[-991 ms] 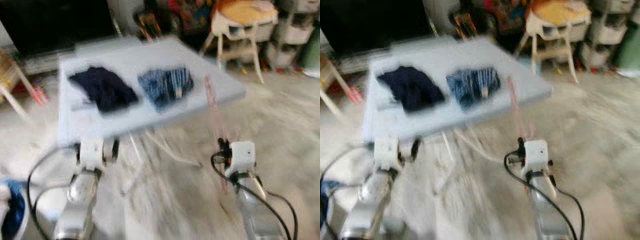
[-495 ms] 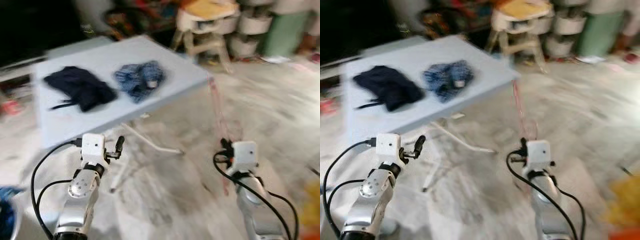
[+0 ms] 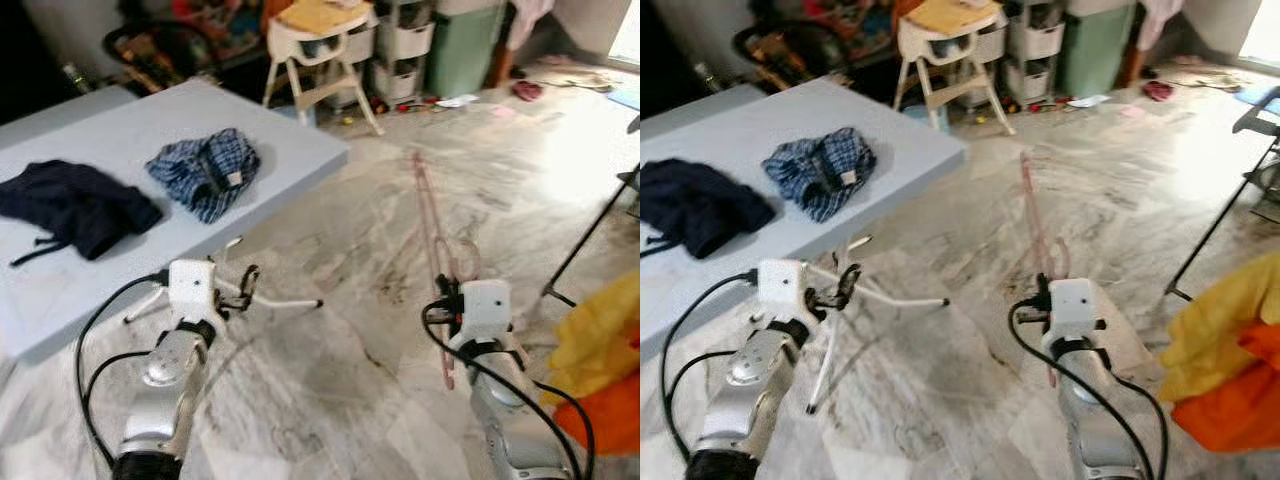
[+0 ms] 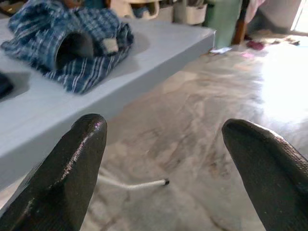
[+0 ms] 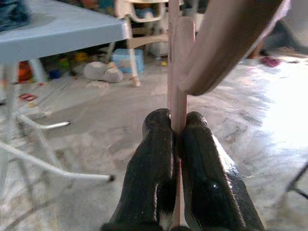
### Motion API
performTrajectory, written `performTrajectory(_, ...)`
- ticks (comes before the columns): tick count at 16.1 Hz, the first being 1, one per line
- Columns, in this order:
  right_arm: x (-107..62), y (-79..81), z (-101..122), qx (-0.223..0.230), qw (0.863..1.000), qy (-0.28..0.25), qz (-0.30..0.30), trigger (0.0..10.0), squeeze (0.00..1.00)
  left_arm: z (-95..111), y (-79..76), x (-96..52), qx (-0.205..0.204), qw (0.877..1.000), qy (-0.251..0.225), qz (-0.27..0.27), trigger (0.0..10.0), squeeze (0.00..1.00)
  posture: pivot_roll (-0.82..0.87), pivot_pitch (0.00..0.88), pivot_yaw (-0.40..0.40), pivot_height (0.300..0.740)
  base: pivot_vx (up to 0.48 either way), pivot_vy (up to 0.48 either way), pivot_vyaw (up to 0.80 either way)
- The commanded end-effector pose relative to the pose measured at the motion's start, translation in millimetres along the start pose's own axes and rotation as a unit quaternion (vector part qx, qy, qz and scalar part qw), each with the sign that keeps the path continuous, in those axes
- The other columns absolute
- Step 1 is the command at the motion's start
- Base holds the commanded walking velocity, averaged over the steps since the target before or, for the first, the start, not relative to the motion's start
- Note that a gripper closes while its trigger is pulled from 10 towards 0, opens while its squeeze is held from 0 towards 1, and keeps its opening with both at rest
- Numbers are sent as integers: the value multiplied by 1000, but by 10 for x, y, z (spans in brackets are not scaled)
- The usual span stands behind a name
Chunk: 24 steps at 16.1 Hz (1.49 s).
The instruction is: Hang hanger
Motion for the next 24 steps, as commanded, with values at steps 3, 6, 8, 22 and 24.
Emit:
performTrajectory(3,25,76,108,4,1000,-15,9,10000,0,6,81,-2,1,1000,-1,9,10000,0,-146,0,103,740,287,294,-800)
performTrajectory(6,16,77,100,4,1000,-15,9,10000,0,-22,61,-6,-1,1000,2,5,10000,0,-146,0,103,740,289,292,-800)
performTrajectory(8,11,76,98,5,1000,-14,8,10000,0,-38,45,-8,-1,1000,5,2,10000,0,-146,0,103,740,283,292,-800)
performTrajectory(22,-149,-54,-457,10,993,112,-32,10000,0,-788,132,-300,-21,994,99,29,10000,0,-156,0,33,740,102,100,-259)
performTrajectory(24,-166,-60,-471,3,993,117,-25,10000,0,-858,148,-365,-26,994,103,38,10000,0,-153,0,4,740,0,0,0)
Point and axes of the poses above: a point about 5 cm out from each wrist's last joint towards the gripper, its own x axis pointing out of the wrist towards the gripper, its own z axis along the axis of the wrist's last joint, y = z × x, the point moved 6 cm from there along x, pointing out of the wrist towards the gripper, and after that the axes turned 5 degrees about -x, right-handed, at the moved point
